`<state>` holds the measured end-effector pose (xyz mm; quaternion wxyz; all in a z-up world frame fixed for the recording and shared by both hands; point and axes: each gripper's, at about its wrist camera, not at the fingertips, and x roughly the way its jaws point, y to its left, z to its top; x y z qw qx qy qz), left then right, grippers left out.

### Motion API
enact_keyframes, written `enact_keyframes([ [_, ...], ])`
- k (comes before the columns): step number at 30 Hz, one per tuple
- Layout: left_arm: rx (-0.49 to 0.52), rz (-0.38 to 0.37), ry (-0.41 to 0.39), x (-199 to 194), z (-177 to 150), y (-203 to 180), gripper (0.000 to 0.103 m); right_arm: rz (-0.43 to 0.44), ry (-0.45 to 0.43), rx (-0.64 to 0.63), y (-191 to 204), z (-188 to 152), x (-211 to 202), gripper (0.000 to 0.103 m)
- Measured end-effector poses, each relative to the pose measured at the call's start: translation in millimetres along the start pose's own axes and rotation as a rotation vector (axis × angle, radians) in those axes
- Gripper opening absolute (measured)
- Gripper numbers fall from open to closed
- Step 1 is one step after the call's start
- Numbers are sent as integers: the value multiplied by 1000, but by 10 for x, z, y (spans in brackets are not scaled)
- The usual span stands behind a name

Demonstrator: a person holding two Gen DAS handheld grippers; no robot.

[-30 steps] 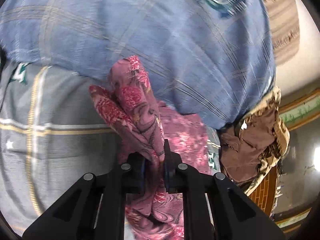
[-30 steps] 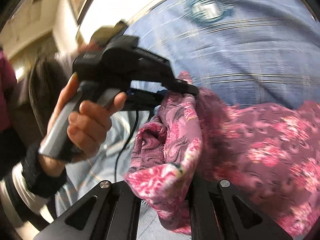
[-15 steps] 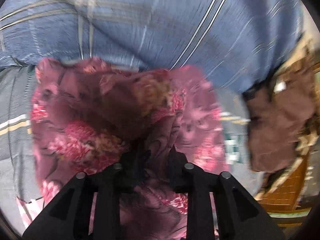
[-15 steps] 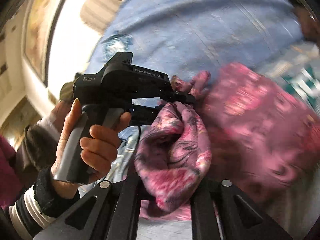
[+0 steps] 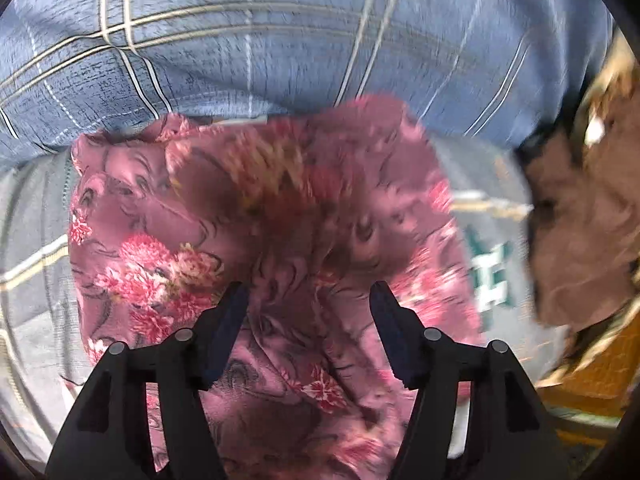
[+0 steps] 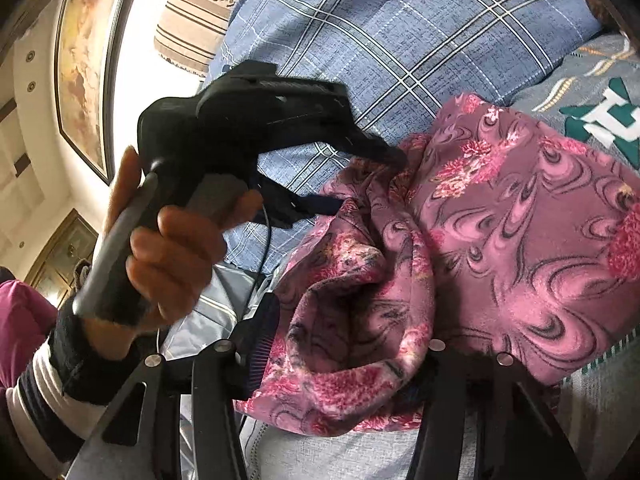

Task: Fold small clothes

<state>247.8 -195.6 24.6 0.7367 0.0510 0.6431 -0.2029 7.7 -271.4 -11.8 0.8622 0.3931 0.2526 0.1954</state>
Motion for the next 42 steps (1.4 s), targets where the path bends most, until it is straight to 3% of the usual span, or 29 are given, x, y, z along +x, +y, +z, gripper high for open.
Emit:
enact_keyframes([
  [1,12,36,-22,21,-29,-12,40,16,-3,2,-8,12,-4,49],
  [3,-11,59,-63,9,-69,42,17,33,-14,-4,-22,45,-12,10],
  [6,-101,-43,-123,-188,-156,214,13,65,-27,-3,-16,46,-108,7],
  [10,-89,-131,-214,-549,-227,109,13,129,-112,13,53,153,-357,7],
  [14,-38,-182,-236,-549,-107,-286,13,96,-221,10,-22,300,-700,7],
  [17,-24,-120,-191,-217,13,-469,15,-11,-239,43,-261,365,-797,7],
  [20,-78,-114,-138,86,69,-416,15,-133,-177,107,-526,335,-715,8],
  [23,-110,-169,-155,-47,46,-316,20,-179,-144,131,-562,312,-689,11],
  [25,-127,-252,-165,-285,-8,-147,25,-200,-137,123,-517,323,-718,18],
  [26,-128,-285,-188,-410,-44,-58,29,-207,-143,124,-485,352,-746,22],
  [28,-131,-303,-288,-768,-153,272,59,-210,-223,128,-418,416,-992,27],
  [29,-140,-284,-324,-850,-168,348,65,-207,-265,122,-390,521,-1041,33],
  [31,-166,-216,-384,-982,-229,683,66,-173,-334,88,-293,676,-1212,43],
  [33,-209,-191,-369,-947,-237,944,66,-163,-239,20,-199,994,-1026,50],
  [34,-248,-204,-352,-881,-223,1072,66,-136,-139,-5,-181,1166,-800,51],
  [36,-307,-250,-316,-710,-249,1217,66,-119,-26,5,-215,1378,-427,51],
  [42,-316,-203,-271,-368,-188,1303,65,-362,198,21,-527,1705,545,50],
])
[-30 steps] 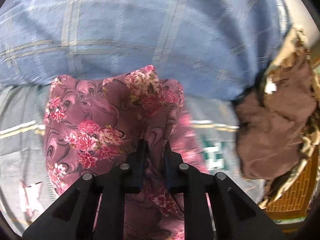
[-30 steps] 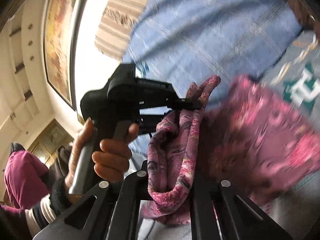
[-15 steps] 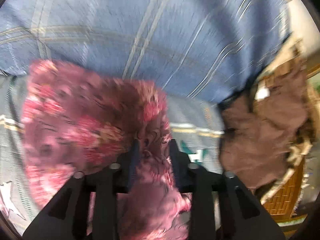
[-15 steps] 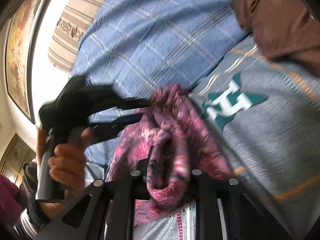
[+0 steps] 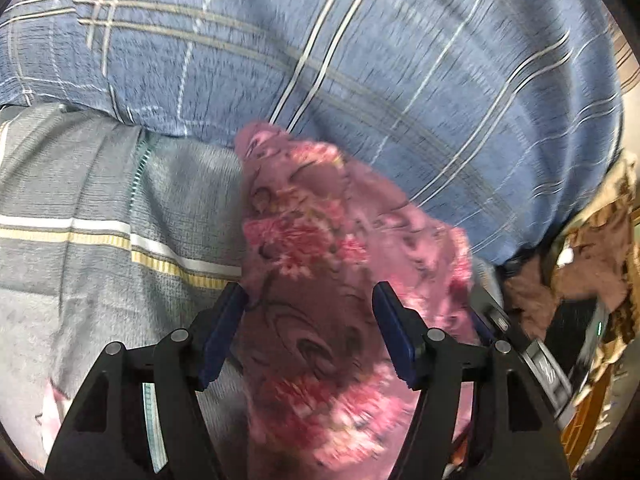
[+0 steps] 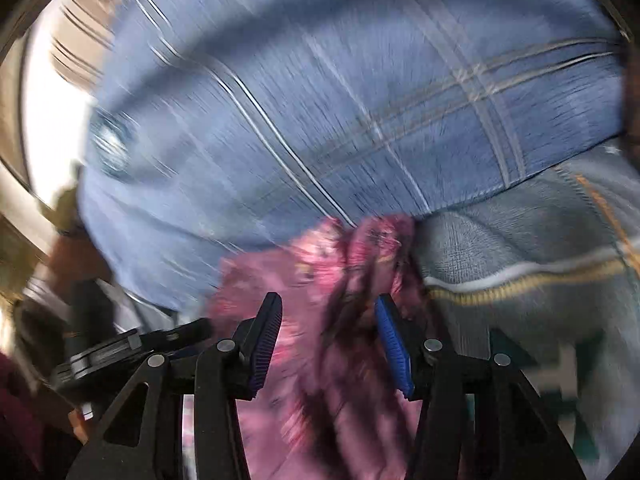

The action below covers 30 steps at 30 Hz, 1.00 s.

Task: Fold small clothes

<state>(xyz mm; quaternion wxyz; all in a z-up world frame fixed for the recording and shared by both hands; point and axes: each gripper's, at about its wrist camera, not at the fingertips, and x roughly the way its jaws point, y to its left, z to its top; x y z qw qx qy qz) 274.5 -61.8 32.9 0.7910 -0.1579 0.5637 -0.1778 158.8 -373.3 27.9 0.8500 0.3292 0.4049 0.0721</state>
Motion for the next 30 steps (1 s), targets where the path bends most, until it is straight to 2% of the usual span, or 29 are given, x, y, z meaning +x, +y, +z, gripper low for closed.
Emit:
enact_keyframes([
  [1,18,9,6,66,-3,-41,62,-35,43,2,-11,37,143,44],
  [2,29,12,-1,57,-7,-52,58,-20,68,-19,16,67,222,10],
  [3,38,8,-19,18,-19,-64,58,-4,68,-54,75,98,222,11],
  [5,81,29,-69,-30,-70,-102,58,20,-38,-169,247,110,2,11],
  [6,97,48,-86,-18,-71,-121,58,3,-66,-185,252,128,-37,11],
  [8,122,116,-95,77,-71,-160,56,-59,1,-145,95,164,143,11],
  [10,120,115,-80,157,-90,-160,55,-114,55,-141,-26,131,328,11],
  [12,125,128,-90,169,-116,-160,55,-86,54,-84,-105,134,337,13],
  [15,134,136,-100,121,-176,-200,55,-95,48,-91,-85,144,209,19],
  [17,150,147,-106,96,-224,-277,55,-67,63,-86,-48,102,73,21],
  [24,169,139,-129,-224,-372,-309,55,80,70,-13,-187,-317,-383,44],
  [27,185,153,-135,-369,-499,-287,55,58,73,-33,-142,-463,-353,44],
  [28,187,156,-128,-407,-529,-270,55,45,67,-50,-114,-482,-372,41],
  [29,184,142,-115,-543,-625,-186,55,26,64,-72,-65,-474,-401,27],
  [30,179,117,-107,-570,-687,-249,55,31,55,-99,5,-488,-457,20],
])
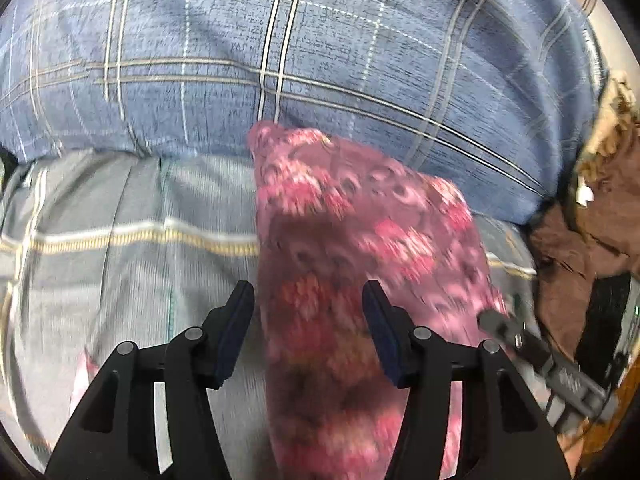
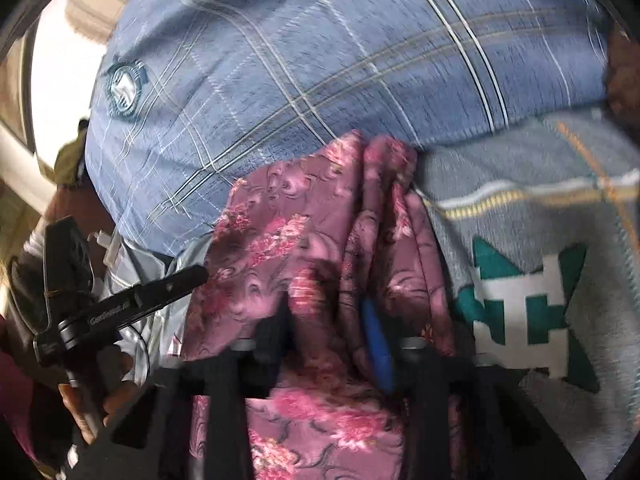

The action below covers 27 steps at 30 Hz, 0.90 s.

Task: Fold small clothes

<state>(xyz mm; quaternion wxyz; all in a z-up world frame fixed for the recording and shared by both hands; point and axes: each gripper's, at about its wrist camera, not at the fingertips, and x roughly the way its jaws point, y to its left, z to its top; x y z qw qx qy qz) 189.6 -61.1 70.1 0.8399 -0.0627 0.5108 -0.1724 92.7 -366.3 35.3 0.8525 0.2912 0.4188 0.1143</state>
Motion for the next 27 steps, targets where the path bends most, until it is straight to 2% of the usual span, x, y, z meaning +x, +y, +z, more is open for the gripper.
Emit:
enact_keyframes([
  [2,-12,-60,11,-27,-134,-21,57,5,-73,-61,140,-12,-179,15],
  [4,-19,-57,16,32,-247,2,57,-11,-104,-75,114,-51,-234,15],
  [6,-18,-20,76,244,-322,54,59,-124,-30,-76,1,-61,-15,16],
  [7,-35,-31,100,297,-341,99,59,-126,-2,-67,-52,-85,56,17],
  [9,-81,-70,101,193,-338,183,58,-101,-32,-36,-29,-77,-78,23],
  [12,-77,-99,86,-31,-407,228,57,13,-75,-11,17,-157,-432,27],
  [13,-73,-127,81,-106,-466,240,58,36,-77,-10,11,-235,-548,30],
  [14,-74,-157,81,-168,-539,248,58,41,-68,-15,-1,-307,-604,38],
  [17,-91,-211,103,-166,-774,241,58,-41,-31,-43,-26,-563,-583,41],
  [19,-98,-201,173,15,-908,150,58,-76,-21,-47,-68,-678,-504,40],
  [20,-104,-193,191,96,-954,126,58,-100,-36,-63,-53,-710,-505,29],
  [21,-91,-181,156,20,-1000,79,58,-110,-42,-89,-4,-723,-524,6],
  [22,-72,-183,151,-42,-1012,31,58,-79,-43,-106,46,-728,-588,7],
  [23,-58,-196,156,-77,-1027,-11,58,-69,-83,-124,110,-732,-694,7],
  [25,-58,-192,154,-84,-1054,-61,58,-90,-127,-153,150,-717,-795,7],
  [26,-53,-179,163,-46,-1073,-93,58,-115,-128,-147,100,-709,-790,7],
  [27,-47,-168,175,61,-1061,-122,58,-152,-91,-145,19,-712,-725,7],
])
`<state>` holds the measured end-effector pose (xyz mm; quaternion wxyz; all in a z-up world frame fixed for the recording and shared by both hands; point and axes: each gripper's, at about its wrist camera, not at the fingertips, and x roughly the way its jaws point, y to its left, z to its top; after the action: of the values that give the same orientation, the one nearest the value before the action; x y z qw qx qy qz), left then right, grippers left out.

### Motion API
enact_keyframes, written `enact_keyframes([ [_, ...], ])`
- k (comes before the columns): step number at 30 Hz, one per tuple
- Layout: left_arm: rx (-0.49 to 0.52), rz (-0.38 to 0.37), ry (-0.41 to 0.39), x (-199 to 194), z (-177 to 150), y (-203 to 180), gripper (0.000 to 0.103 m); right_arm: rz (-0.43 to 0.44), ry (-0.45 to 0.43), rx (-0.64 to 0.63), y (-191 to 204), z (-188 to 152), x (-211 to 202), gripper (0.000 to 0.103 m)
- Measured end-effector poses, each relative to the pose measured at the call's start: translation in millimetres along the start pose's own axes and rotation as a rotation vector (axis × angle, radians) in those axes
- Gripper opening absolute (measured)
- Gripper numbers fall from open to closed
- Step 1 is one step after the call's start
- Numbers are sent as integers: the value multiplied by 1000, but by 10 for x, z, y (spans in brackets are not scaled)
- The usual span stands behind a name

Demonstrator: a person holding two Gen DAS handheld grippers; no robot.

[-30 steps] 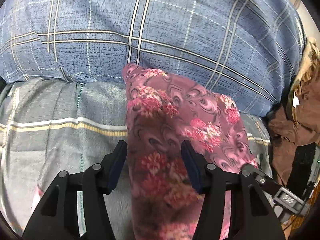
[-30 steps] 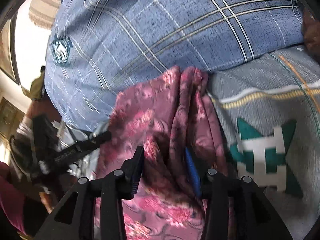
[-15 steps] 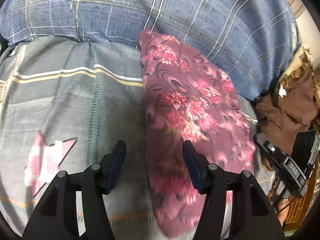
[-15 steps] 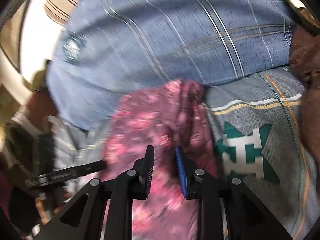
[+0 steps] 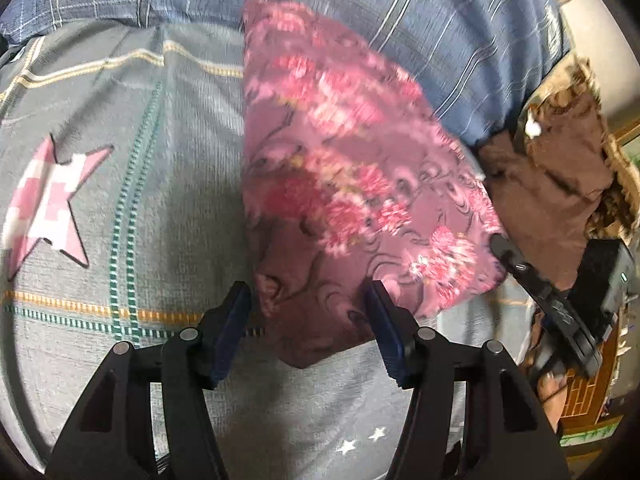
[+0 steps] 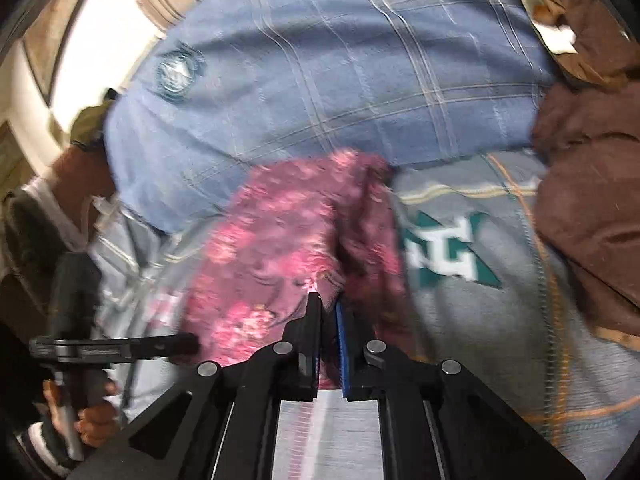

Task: Fold small clothes

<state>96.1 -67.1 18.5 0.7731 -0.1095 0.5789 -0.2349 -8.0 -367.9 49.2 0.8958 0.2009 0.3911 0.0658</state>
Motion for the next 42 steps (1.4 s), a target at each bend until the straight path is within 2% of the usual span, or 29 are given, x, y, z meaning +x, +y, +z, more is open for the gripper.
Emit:
enact_keyframes([
  [1,12,14,-6,20,-10,-40,58,-56,51,-10,-80,-42,129,7],
  [2,29,22,-10,1,-13,-83,58,-71,82,-6,-133,-83,212,9],
  [3,46,17,0,-9,-8,-113,58,-52,73,9,-156,-87,195,10],
  [4,63,-18,13,-51,-8,-136,58,-43,75,19,-144,-45,172,11],
  [5,65,-58,9,-132,-1,-138,58,-18,61,37,-131,23,107,16],
  [7,48,-106,-40,-290,79,-117,58,50,5,70,-124,156,-4,17],
  [8,32,-118,-77,-357,175,-105,59,96,-14,92,-130,233,-15,23],
  [9,21,-111,-99,-385,269,-93,60,130,-24,118,-134,320,11,32],
  [11,-17,-71,-115,-320,494,-64,60,141,-13,128,-87,491,182,38],
  [14,-102,-72,-79,-102,722,26,60,94,52,122,-15,625,625,38],
  [16,-139,-69,-48,-10,775,83,60,60,113,116,10,674,929,25],
  [17,-135,-90,-42,33,766,59,60,73,105,98,33,688,926,18],
  [18,-121,-90,-49,42,755,34,60,87,76,67,56,726,894,14],
  [20,-69,-42,-70,123,680,-23,60,93,11,44,10,757,788,13],
  [21,-57,-28,-65,193,669,-55,61,69,23,53,-66,751,832,12],
  [22,-58,-19,-48,295,661,-60,63,27,55,50,-142,726,918,13],
  [23,-68,-21,-64,301,638,-52,63,11,82,45,-203,680,994,19],
  [27,-52,-36,-55,190,619,-60,63,78,60,112,-261,710,850,27],
  [29,-60,-61,-71,79,640,2,63,116,-9,175,-377,760,653,29],
  [31,-84,-78,-96,-41,699,103,63,184,-35,261,-556,786,555,33],
  [35,-137,-121,-60,44,839,185,63,219,6,330,-708,777,620,38],
  [38,-143,-128,-23,183,882,156,63,281,18,370,-745,729,737,39],
  [39,-148,-128,-10,237,896,143,63,301,19,378,-733,712,780,42],
  [42,-162,-135,23,334,932,156,63,221,78,329,-670,708,921,47],
])
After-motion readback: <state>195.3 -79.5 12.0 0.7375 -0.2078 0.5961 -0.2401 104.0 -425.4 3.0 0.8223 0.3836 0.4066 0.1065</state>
